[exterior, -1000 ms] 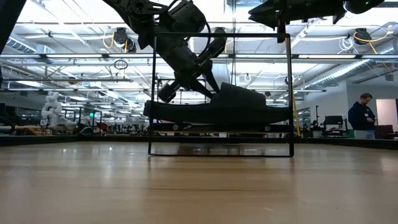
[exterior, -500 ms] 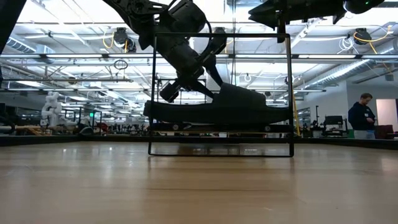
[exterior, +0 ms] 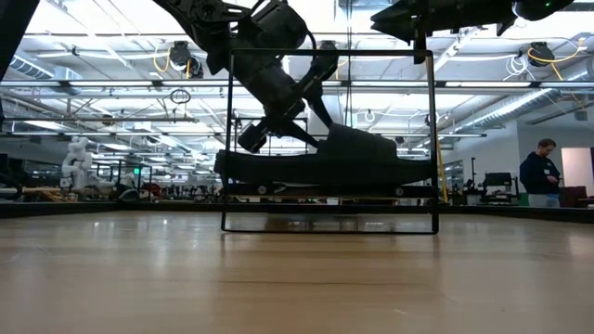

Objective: Pick and place slides into the shelf
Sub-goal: Put the black slide on the shelf, then return to Home Position

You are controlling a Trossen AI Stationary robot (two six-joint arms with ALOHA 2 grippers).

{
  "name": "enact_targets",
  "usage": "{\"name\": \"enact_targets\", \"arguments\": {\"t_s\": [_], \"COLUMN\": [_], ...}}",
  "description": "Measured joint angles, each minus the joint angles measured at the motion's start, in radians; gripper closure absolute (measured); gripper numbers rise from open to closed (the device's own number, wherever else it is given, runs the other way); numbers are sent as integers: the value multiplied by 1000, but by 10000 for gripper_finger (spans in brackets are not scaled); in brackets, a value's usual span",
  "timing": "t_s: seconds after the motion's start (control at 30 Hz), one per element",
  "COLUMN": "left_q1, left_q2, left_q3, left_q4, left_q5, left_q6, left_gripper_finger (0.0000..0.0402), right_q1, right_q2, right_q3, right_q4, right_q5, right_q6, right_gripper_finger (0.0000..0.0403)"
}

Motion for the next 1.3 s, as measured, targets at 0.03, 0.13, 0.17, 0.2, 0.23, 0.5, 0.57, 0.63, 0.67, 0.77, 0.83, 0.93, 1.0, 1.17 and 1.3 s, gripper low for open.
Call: {"name": "enact_targets", "arguments": {"t_s": [0.03,0.13,0.17,0.2,0.23,0.5,0.57,0.63,0.67,0.77,0.83,0.93,1.0,1.17,1.3], "left_q1": [2,6,7,9,10,19,20,20,20,20,20,23,26,38,42], "left_q2": [0,0,0,0,0,0,0,0,0,0,-1,-14,-30,-60,-64], "left_q3": [0,0,0,0,0,0,0,0,0,0,0,0,0,0,0], "left_q4": [-7,-17,-20,-24,-30,-68,-69,-69,-69,-69,-69,-70,-69,-79,-116], "left_q5": [3,5,5,5,5,-1,-2,-2,-3,-4,-4,-12,-27,-39,-38], "left_q6": [1,7,9,9,9,29,28,29,28,28,28,28,34,60,73], "left_gripper_finger": [277,277,277,277,277,277,277,277,277,277,277,277,277,277,277], "right_q1": [0,0,0,0,0,0,0,0,0,0,0,0,0,0,0], "right_q2": [0,0,0,0,0,0,0,0,0,0,0,0,0,0,0], "right_q3": [0,0,0,0,0,0,0,0,0,0,0,0,0,0,0], "right_q4": [0,0,0,0,0,0,0,0,0,0,-1,-1,0,-1,-1], "right_q5": [0,0,0,0,0,0,0,0,0,0,0,0,0,0,0], "right_q6": [0,0,1,3,4,7,7,7,7,7,6,5,4,4,4], "right_gripper_finger": [348,348,348,348,348,348,348,348,348,348,348,348,348,348,348]}}
